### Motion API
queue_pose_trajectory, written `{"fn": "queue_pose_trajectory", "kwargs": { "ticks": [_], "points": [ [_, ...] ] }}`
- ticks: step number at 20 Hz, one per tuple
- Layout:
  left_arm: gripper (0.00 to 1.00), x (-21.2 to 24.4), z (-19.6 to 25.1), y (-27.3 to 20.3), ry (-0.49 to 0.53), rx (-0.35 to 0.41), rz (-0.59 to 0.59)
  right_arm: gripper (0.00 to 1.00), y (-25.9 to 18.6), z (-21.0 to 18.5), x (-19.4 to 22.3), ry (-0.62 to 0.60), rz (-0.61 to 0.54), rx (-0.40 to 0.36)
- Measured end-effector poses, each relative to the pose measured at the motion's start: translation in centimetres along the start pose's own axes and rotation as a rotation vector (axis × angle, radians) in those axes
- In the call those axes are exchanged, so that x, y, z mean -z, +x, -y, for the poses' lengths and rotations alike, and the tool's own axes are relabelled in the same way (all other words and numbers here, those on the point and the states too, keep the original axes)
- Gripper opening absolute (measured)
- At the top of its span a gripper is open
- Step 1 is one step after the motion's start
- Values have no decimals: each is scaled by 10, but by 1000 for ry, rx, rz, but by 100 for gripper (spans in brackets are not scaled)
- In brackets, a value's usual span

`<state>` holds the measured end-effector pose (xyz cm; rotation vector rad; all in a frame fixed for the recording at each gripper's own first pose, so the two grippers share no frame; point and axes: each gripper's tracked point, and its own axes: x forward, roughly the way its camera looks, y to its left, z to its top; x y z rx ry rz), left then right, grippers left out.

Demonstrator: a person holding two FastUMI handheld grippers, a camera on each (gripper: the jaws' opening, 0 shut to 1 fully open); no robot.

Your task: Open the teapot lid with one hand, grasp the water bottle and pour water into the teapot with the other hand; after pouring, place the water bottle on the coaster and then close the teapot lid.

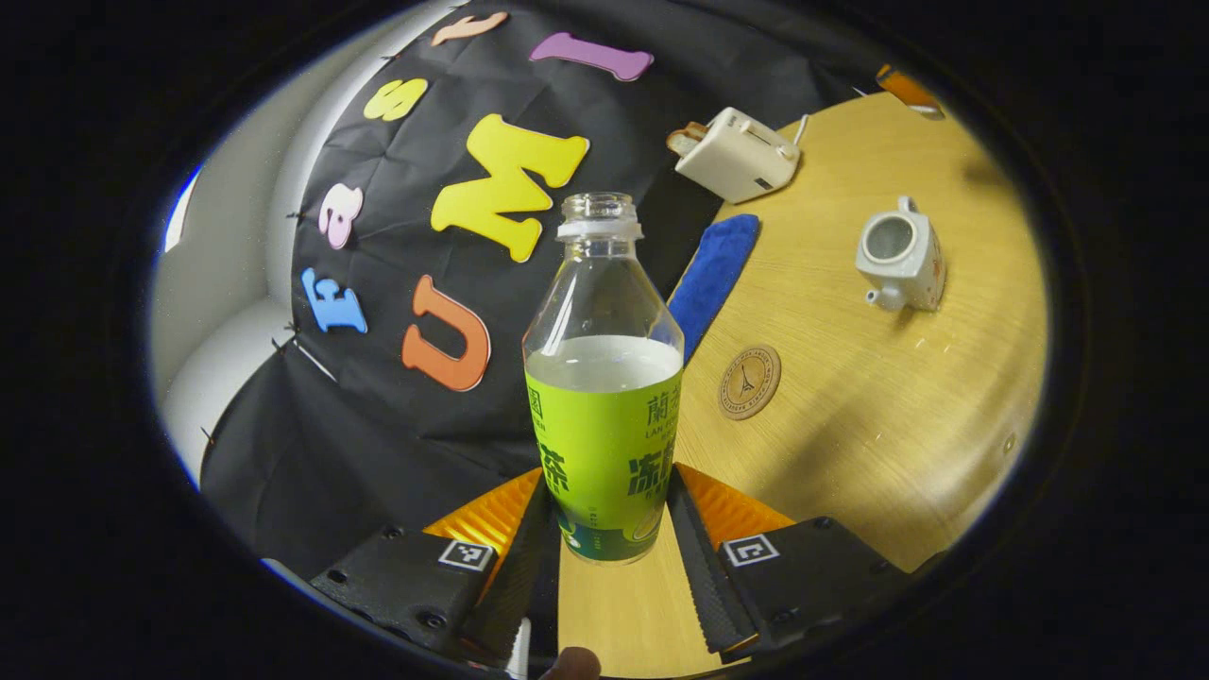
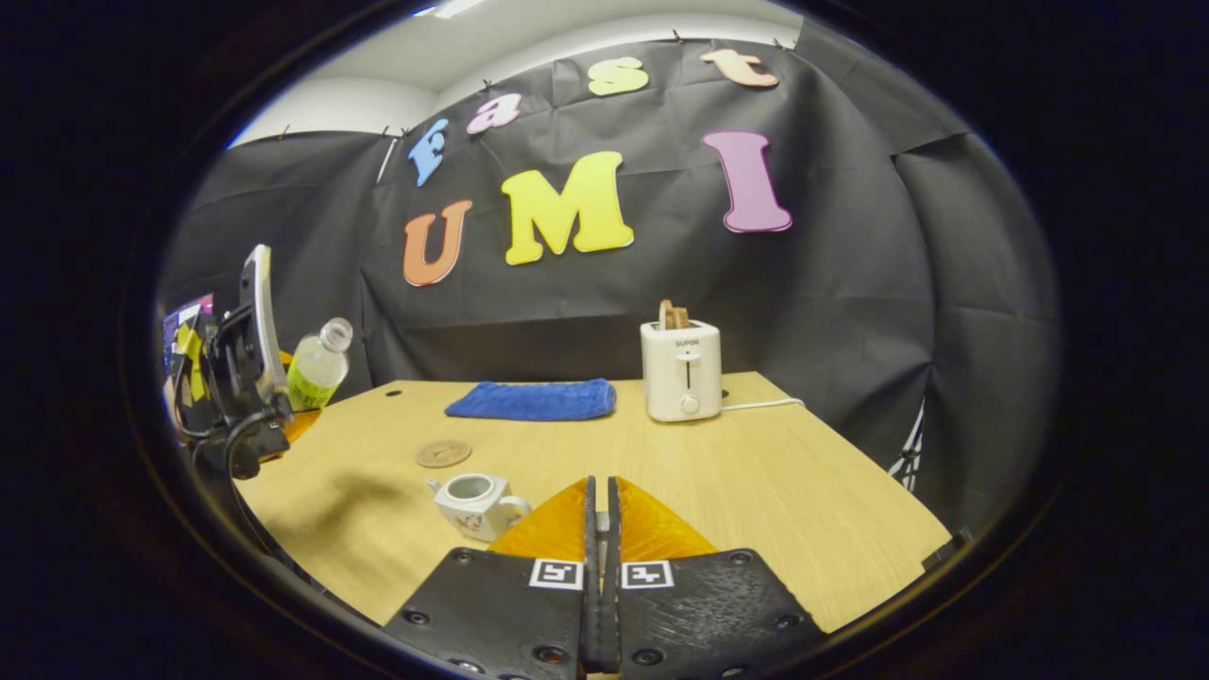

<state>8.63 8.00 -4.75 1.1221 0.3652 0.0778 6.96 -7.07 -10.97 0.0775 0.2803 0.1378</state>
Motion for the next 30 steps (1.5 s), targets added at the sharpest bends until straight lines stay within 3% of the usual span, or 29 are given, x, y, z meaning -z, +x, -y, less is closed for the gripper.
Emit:
{"fn": "queue_pose_trajectory", "kwargs": {
  "ticks": [11,20,30],
  "points": [
    [73,-23,31,9,371,37,15,0,-2,16,12,20,-17,12],
    [72,-32,42,16,557,63,-3,0,-3,28,18,36,-25,17],
    [72,-54,46,20,698,61,4,0,-5,38,19,55,-22,22]
  ]
}}
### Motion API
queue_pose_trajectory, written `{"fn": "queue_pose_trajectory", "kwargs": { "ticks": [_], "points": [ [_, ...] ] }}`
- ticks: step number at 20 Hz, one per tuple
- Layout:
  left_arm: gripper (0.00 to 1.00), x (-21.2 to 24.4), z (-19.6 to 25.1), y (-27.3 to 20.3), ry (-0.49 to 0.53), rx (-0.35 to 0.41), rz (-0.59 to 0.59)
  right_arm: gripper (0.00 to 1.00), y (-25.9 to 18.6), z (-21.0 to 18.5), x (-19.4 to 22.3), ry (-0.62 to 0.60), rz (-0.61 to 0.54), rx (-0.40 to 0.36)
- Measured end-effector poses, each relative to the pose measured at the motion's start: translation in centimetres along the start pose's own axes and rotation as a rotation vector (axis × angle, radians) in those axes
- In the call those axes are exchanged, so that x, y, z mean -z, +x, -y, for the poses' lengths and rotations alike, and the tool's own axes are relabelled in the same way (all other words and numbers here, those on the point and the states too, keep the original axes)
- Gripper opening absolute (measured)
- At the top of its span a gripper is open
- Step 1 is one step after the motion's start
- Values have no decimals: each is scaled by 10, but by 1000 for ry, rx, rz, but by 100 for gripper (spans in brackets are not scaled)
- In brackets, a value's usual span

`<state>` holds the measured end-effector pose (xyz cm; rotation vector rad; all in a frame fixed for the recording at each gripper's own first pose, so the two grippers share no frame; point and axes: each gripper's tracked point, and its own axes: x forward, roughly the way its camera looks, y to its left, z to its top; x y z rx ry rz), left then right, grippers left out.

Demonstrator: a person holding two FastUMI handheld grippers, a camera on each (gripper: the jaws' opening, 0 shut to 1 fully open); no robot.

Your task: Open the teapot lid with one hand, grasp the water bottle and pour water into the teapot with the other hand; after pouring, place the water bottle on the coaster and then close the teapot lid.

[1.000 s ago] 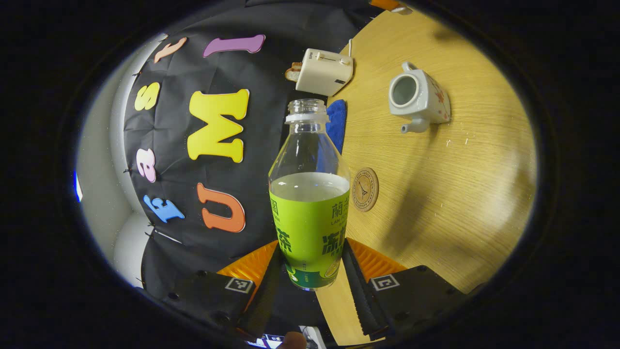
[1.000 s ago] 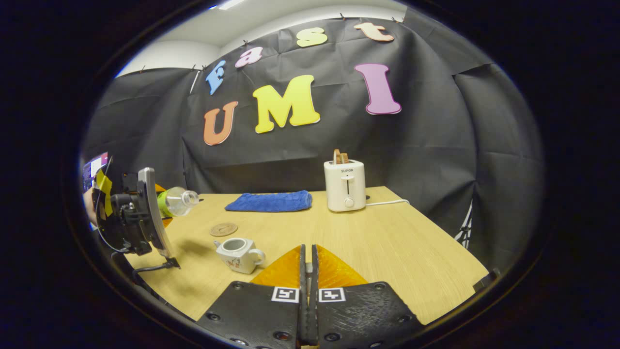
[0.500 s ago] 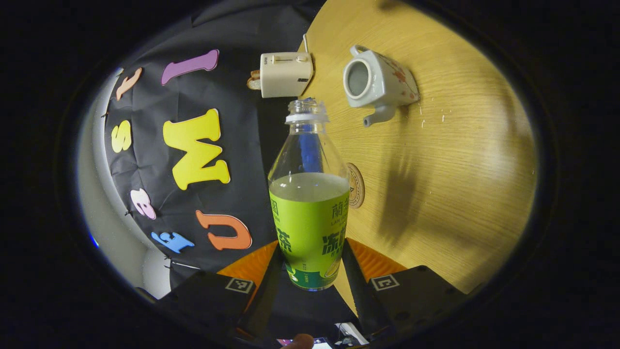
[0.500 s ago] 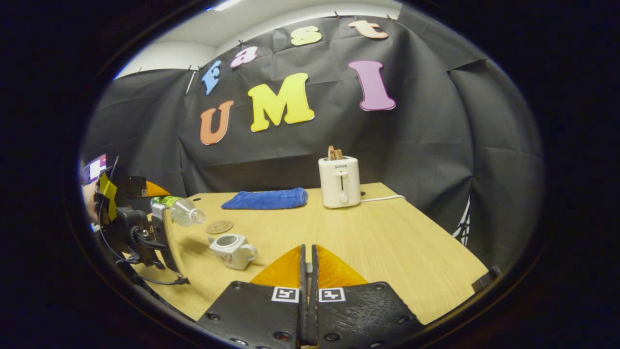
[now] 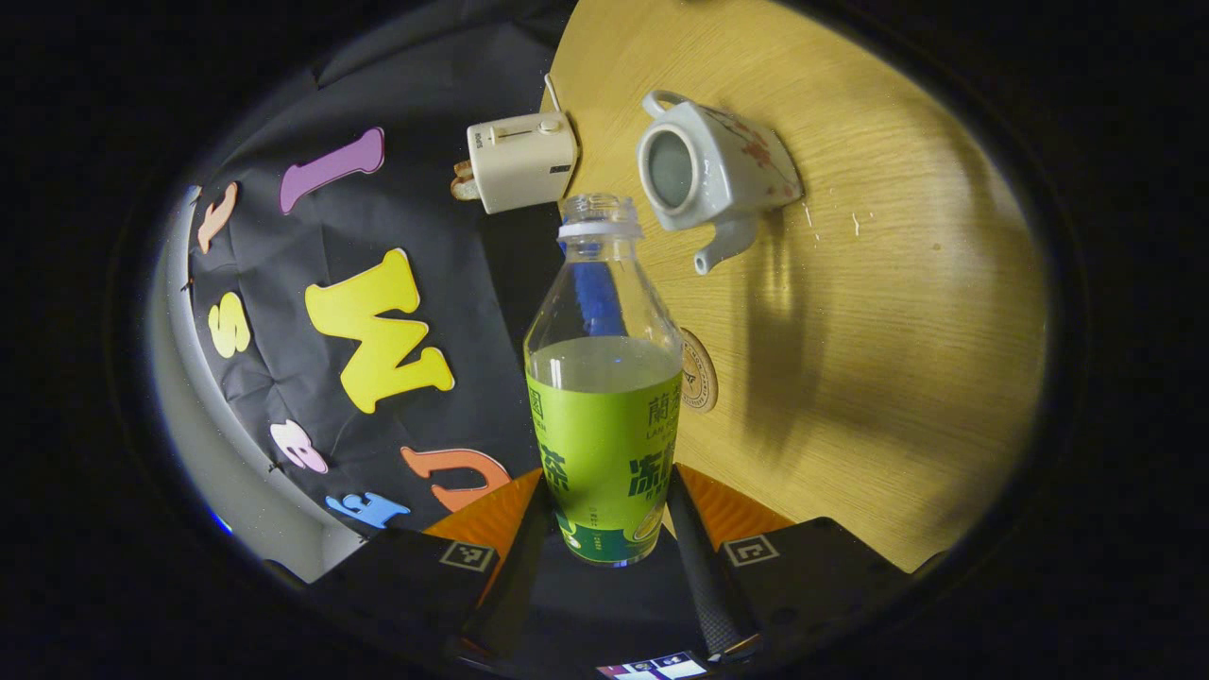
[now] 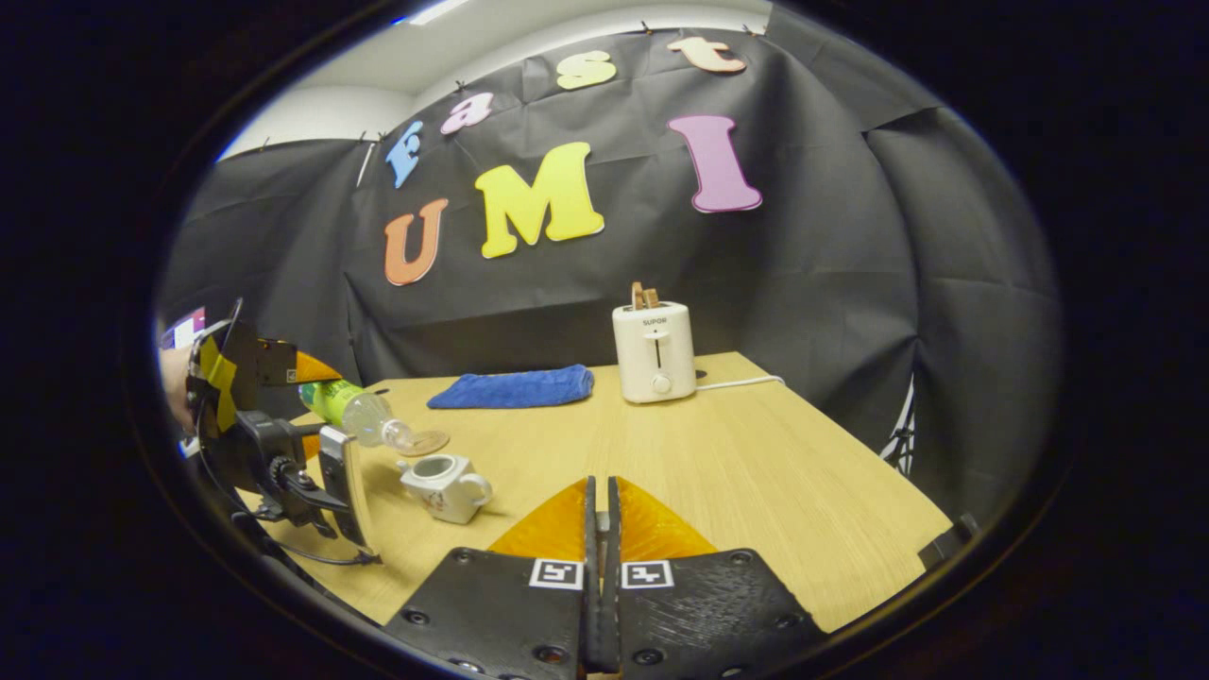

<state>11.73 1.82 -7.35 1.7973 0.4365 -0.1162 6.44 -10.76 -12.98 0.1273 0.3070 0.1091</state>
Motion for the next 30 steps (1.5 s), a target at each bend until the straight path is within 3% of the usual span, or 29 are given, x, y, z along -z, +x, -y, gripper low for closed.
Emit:
{"fn": "queue_pose_trajectory", "kwargs": {
  "ticks": [17,20,30],
  "points": [
    [73,-13,-29,2,231,-76,-40,0,-9,5,-1,14,13,-2],
    [70,-13,-32,2,245,-79,-48,0,-9,5,-2,16,16,-4],
    [73,-15,-46,-6,330,-110,-69,0,-11,5,-1,26,17,-9]
  ]
}}
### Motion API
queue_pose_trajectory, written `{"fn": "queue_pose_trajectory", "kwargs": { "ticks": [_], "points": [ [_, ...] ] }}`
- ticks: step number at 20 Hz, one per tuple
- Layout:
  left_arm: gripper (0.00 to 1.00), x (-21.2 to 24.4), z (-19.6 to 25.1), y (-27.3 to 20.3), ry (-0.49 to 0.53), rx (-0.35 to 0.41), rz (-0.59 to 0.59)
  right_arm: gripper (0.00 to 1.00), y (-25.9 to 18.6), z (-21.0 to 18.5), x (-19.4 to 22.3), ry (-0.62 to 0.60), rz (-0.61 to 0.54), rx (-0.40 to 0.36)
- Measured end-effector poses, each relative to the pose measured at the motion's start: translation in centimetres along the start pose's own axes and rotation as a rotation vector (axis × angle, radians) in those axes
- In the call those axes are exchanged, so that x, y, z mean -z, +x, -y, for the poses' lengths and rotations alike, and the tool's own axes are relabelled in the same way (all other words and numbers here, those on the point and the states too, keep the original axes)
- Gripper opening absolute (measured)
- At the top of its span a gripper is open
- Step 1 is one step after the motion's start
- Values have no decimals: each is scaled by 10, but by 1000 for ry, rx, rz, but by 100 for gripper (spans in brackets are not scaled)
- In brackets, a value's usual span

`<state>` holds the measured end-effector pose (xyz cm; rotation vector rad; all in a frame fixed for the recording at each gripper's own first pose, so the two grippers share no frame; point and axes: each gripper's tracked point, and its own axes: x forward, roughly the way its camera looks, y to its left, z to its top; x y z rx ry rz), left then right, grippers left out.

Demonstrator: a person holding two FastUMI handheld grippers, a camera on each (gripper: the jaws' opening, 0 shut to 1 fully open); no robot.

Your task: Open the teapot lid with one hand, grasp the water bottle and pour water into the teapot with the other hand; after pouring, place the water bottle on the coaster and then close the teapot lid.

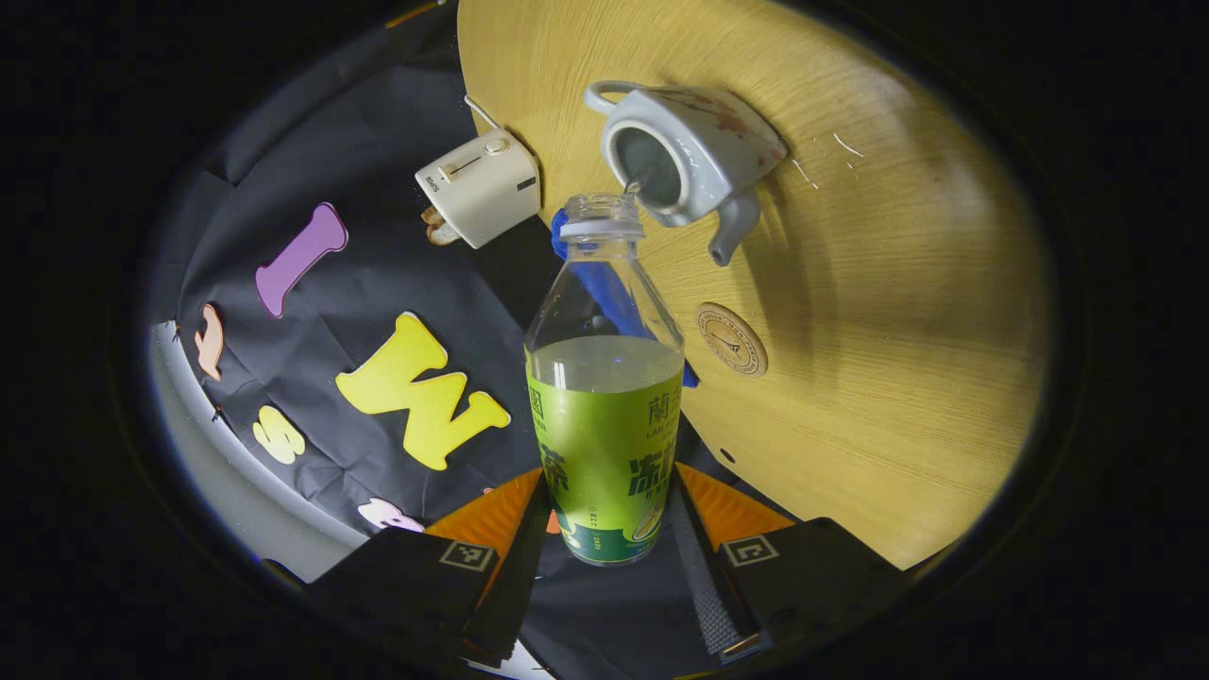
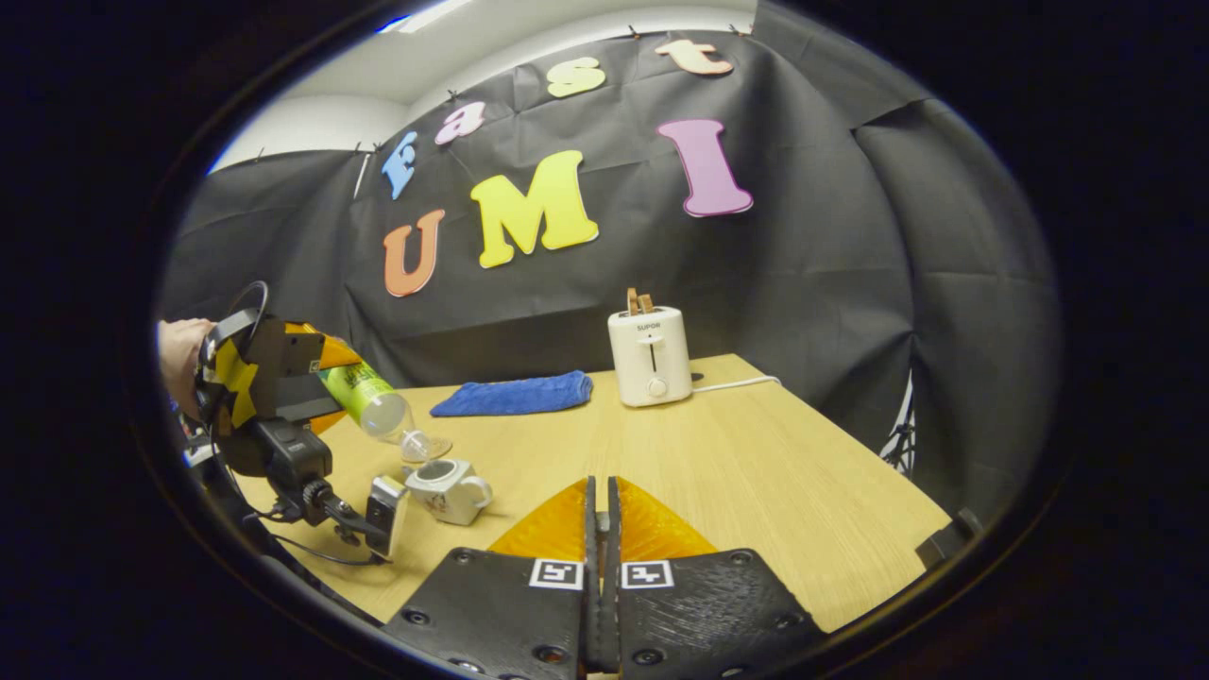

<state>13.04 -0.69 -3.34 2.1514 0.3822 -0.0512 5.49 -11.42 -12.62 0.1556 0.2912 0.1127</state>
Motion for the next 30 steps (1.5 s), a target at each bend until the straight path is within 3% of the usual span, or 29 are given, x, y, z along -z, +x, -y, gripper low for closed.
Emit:
{"fn": "queue_pose_trajectory", "kwargs": {
  "ticks": [10,20,25,26,30],
  "points": [
    [72,-5,-16,-8,121,-40,-9,0,-3,3,-3,10,6,1],
    [72,-1,-16,-6,71,-34,-3,0,-6,2,-6,7,14,-2],
    [72,0,-6,-3,-94,-31,29,0,-9,3,-9,4,24,3],
    [72,1,-2,-5,-163,-29,38,0,-10,4,-10,7,27,3],
    [73,-7,45,-9,-531,94,69,0,-13,4,-15,13,35,-2]
  ]
}}
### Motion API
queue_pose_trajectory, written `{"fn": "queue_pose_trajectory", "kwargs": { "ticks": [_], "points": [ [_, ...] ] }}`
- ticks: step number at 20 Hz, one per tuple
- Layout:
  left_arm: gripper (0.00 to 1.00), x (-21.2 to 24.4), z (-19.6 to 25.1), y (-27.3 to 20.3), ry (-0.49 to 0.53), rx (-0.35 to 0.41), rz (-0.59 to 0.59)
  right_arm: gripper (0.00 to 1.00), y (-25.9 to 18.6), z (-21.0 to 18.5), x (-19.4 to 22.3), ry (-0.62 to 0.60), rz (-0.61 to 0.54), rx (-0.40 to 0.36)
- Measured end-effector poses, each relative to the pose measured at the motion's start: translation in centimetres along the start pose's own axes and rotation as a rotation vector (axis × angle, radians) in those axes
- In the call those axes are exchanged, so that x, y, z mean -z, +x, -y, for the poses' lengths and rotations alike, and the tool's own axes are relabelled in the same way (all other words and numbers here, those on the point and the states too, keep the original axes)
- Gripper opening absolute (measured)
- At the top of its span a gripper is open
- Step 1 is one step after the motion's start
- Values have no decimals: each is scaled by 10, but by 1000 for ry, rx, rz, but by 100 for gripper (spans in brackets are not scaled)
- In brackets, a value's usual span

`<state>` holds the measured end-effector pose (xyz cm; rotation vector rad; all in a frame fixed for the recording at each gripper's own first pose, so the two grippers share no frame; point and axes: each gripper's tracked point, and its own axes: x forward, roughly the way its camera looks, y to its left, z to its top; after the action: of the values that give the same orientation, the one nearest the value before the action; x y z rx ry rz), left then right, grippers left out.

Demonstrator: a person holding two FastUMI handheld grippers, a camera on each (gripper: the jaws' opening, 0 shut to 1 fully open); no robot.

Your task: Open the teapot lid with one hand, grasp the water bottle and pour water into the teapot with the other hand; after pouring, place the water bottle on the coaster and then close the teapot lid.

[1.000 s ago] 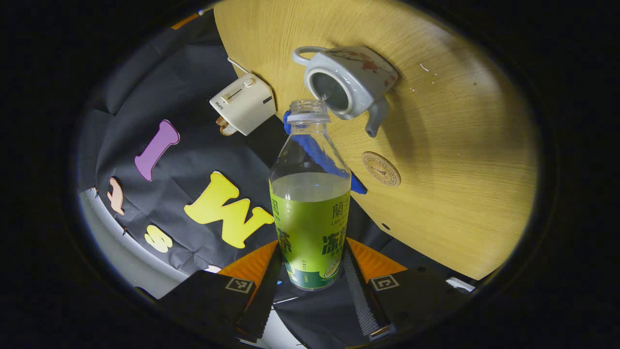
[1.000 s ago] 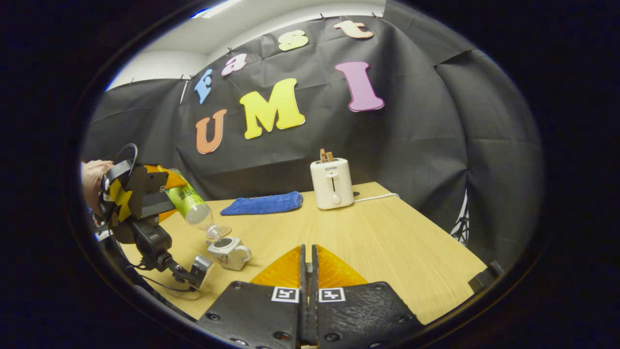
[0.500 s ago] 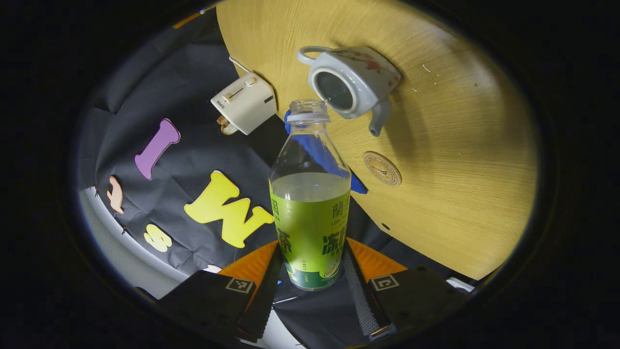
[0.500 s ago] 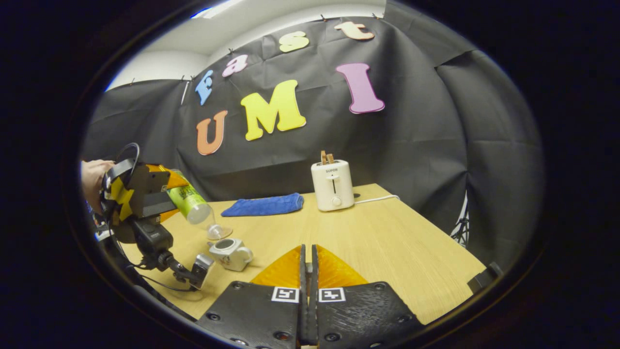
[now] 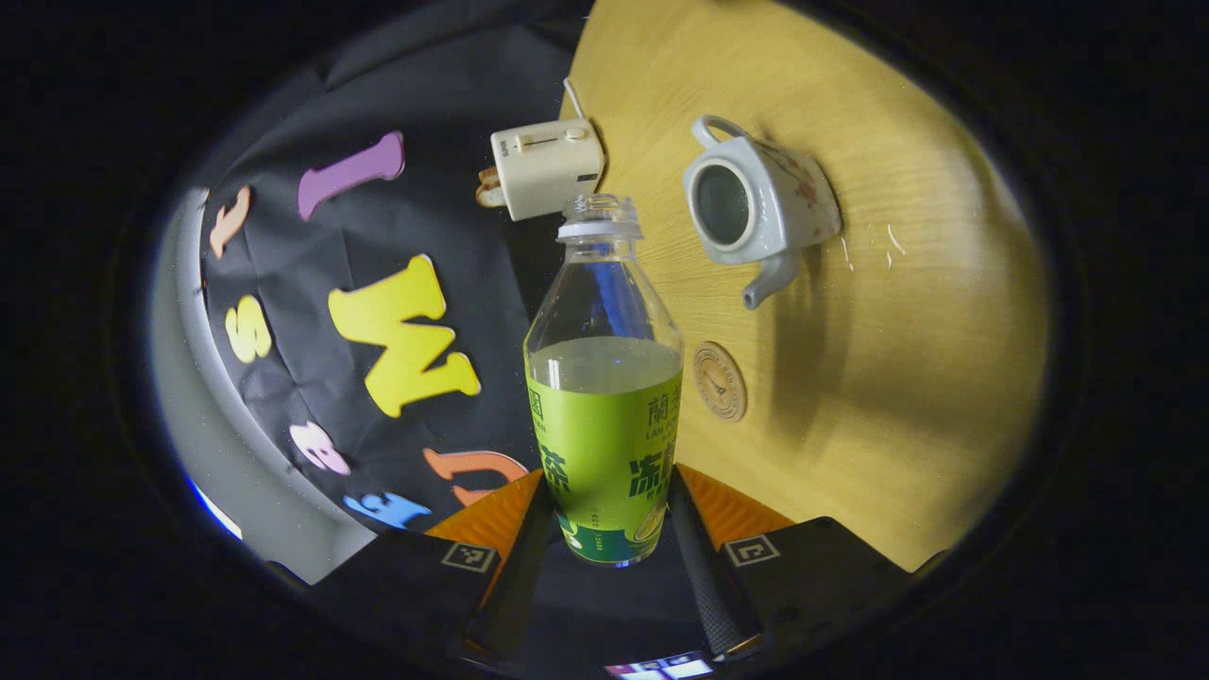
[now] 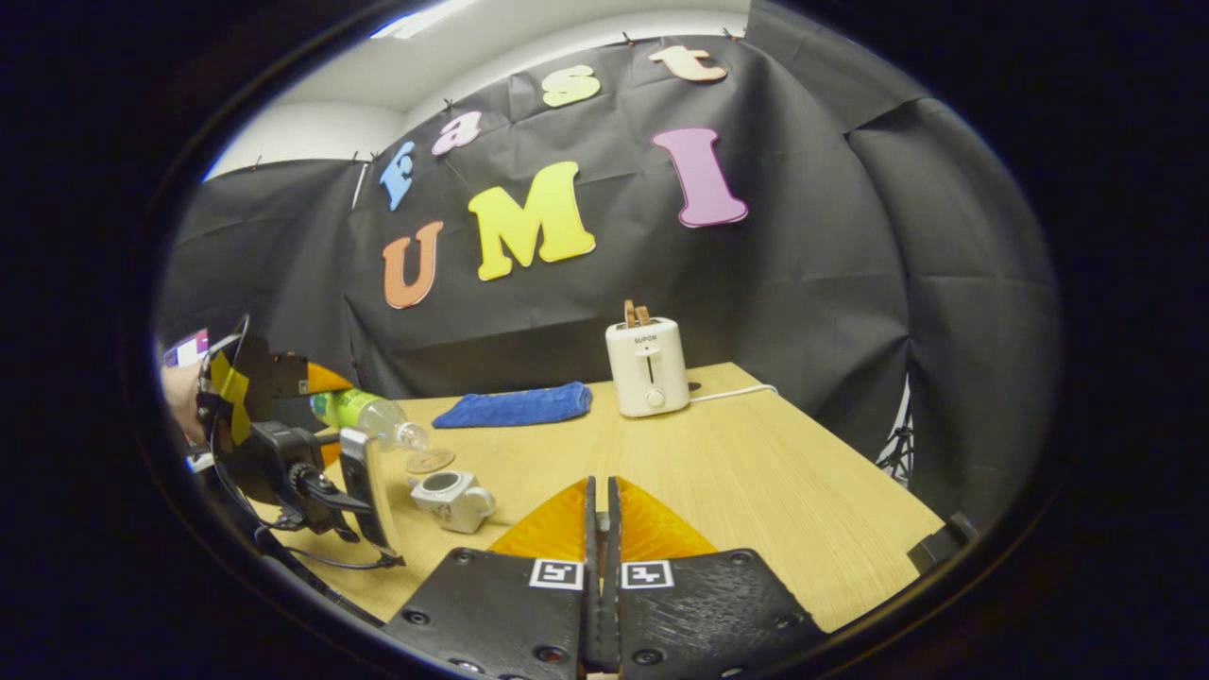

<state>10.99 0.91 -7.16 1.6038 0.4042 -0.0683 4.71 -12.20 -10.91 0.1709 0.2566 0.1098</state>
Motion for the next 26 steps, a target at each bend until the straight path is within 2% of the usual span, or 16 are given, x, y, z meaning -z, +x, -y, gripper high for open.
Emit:
{"fn": "queue_pose_trajectory", "kwargs": {
  "ticks": [3,6,7,8,11,13,16,19,21,22,23,26],
  "points": [
    [72,6,16,-3,-320,54,22,0,-5,-1,-4,0,11,1],
    [73,8,15,-8,-689,83,71,0,-2,-9,-8,-10,12,0],
    [69,9,14,-9,-805,87,86,0,0,-12,-7,-14,8,3],
    [73,12,9,-14,-913,89,99,0,0,-16,-7,-16,6,2],
    [73,12,0,-13,-1190,95,171,0,-3,-27,-5,-33,0,1],
    [73,9,-8,-11,-1330,100,228,0,-6,-36,-10,-42,16,-3],
    [74,8,-18,1,-1483,96,288,0,-6,-47,-11,-69,19,3],
    [73,9,-31,24,-1594,97,320,0,-4,-57,-12,-94,19,6],
    [74,11,-40,39,-1623,99,335,0,0,-62,-10,-105,13,6],
    [74,12,-42,48,-1629,100,338,3,3,-64,-9,-106,8,4],
    [74,14,-45,55,-1634,97,342,0,5,-67,-7,-107,5,3],
    [73,11,-46,77,-1622,102,339,0,12,-74,0,-111,-7,-5]
  ]
}}
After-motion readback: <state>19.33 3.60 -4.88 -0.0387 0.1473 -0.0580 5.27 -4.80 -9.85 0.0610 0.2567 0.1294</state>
